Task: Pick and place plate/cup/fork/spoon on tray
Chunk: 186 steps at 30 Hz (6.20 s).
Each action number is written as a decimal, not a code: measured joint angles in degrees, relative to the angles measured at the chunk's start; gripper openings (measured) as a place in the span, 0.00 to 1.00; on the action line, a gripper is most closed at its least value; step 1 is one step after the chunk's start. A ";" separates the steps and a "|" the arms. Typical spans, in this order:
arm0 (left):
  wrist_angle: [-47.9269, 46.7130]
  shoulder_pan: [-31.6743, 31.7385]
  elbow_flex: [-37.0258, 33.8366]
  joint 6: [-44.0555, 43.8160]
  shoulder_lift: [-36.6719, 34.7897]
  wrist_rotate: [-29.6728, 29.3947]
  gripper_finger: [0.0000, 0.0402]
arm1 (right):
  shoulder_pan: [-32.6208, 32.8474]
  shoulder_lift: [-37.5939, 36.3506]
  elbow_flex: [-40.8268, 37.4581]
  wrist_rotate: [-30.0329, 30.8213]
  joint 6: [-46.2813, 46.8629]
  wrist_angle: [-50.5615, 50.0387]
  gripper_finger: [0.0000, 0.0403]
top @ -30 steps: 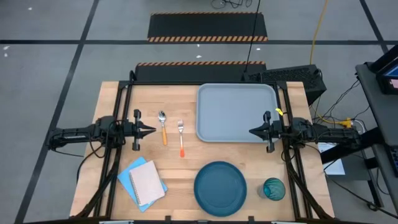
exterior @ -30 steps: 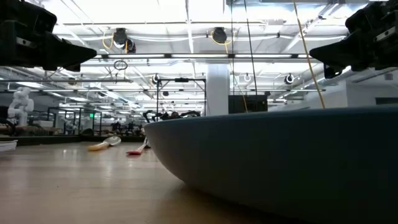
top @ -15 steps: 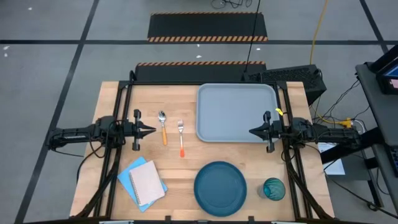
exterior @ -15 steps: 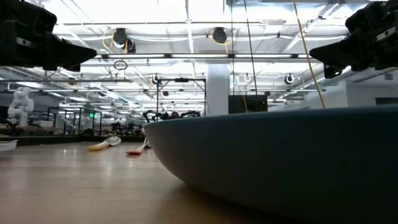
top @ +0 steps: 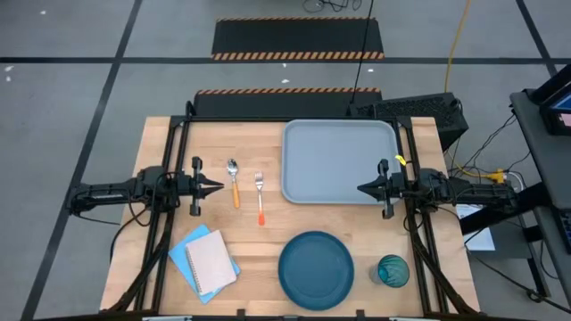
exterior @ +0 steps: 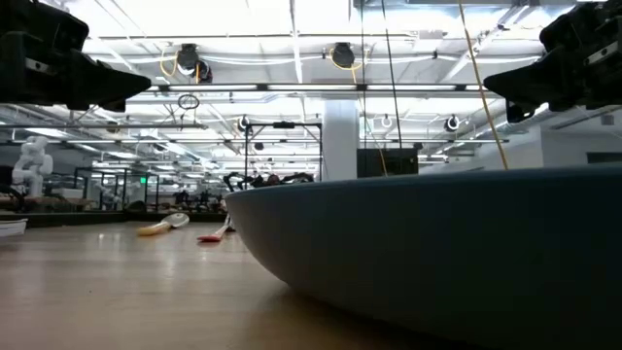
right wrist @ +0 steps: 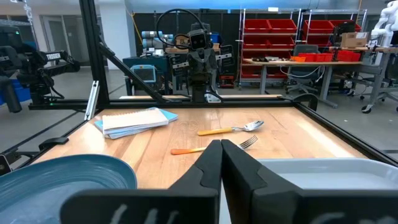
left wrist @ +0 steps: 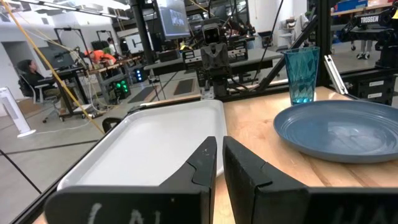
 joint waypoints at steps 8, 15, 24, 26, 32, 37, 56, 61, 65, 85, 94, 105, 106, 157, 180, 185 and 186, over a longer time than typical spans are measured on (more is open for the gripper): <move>0.00 0.00 0.00 0.00 0.01 0.00 0.08 | 0.01 0.02 0.00 0.01 -0.02 0.00 0.00; 0.00 0.02 0.00 0.00 0.01 0.00 0.08 | 0.00 0.02 -0.01 0.01 -0.01 0.00 0.00; 0.27 0.01 0.00 2.08 0.01 -0.04 0.08 | 0.01 0.00 0.00 -0.18 2.98 0.08 0.00; 0.46 0.00 0.00 3.94 -0.01 -0.04 0.08 | 0.02 0.01 -0.01 -0.19 6.33 0.11 0.00; 0.41 0.02 0.00 2.74 0.01 -0.07 0.08 | 0.02 0.02 0.00 -0.34 8.02 0.19 0.00; 0.40 0.00 0.00 1.38 0.00 -0.07 0.08 | 0.27 0.16 0.83 -3.46 10.38 6.47 0.00; 0.73 0.01 0.00 1.27 -0.01 -0.11 0.08 | 7.56 19.75 35.16 -4.22 10.94 -7.62 0.00; 2.05 0.01 0.00 1.27 -0.01 -0.11 0.08 | 10.69 30.88 47.88 1.56 13.00 -20.41 0.00; 2.21 0.00 0.00 -2.05 0.01 -0.13 0.08 | 14.30 39.48 57.67 5.15 15.56 -29.78 0.00; 2.30 0.00 0.00 -15.12 0.01 -0.15 0.08 | 44.55 68.32 86.36 20.88 40.85 -58.86 0.00; 2.30 0.00 0.00 -19.67 0.01 -0.13 0.08 | 51.14 76.16 89.60 14.92 62.60 -71.89 0.00; 2.36 -0.02 0.00 -21.11 -0.01 -0.15 0.08 | 56.47 82.08 89.62 1.23 78.30 -72.79 0.00; 2.36 -0.02 0.00 -21.17 0.00 -0.15 0.08 | 56.87 82.45 89.62 0.58 78.95 -72.41 0.01; 2.56 -0.02 0.00 -30.07 0.00 -0.13 0.08 | 60.12 92.17 83.27 -0.21 65.36 -75.14 0.22; 8.85 0.00 0.00 -34.52 0.01 -3.19 0.08 | 52.20 92.08 84.46 -0.43 61.82 -79.45 0.00; 13.25 0.00 0.00 -28.60 0.01 -3.18 0.08 | 50.00 92.06 90.61 0.01 61.44 -86.17 0.00; 14.75 0.00 0.00 -26.75 0.01 -3.17 0.08 | 49.54 92.02 91.86 0.96 61.45 -87.55 0.00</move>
